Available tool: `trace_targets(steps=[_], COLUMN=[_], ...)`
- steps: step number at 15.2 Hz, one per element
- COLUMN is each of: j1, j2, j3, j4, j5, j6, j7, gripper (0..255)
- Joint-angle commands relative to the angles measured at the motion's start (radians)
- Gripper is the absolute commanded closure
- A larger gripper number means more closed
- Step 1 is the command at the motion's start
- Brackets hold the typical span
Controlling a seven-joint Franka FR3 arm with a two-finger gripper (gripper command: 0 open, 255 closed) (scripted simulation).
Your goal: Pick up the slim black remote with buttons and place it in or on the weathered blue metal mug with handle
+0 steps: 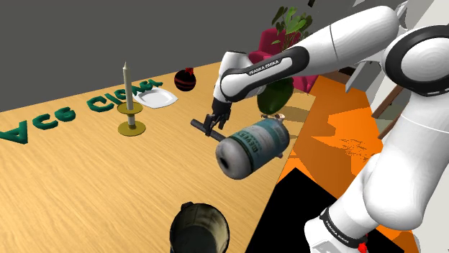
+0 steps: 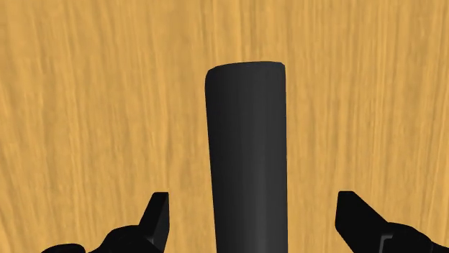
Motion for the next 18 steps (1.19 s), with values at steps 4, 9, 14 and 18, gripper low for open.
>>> trace_targets(steps=[4,9,14,18], j1=[0.0,0.0,0.0,0.001], j2=[0.0,0.0,0.001,-0.008], j3=[0.0,0.0,0.0,0.0], j4=[-0.005,-0.004,-0.005,-0.001], j5=[0.0,0.0,0.0,0.0], j6=[0.005,0.005,0.007,-0.007], j7=[0.0,0.0,0.0,0.001], gripper=[0,255,255,255])
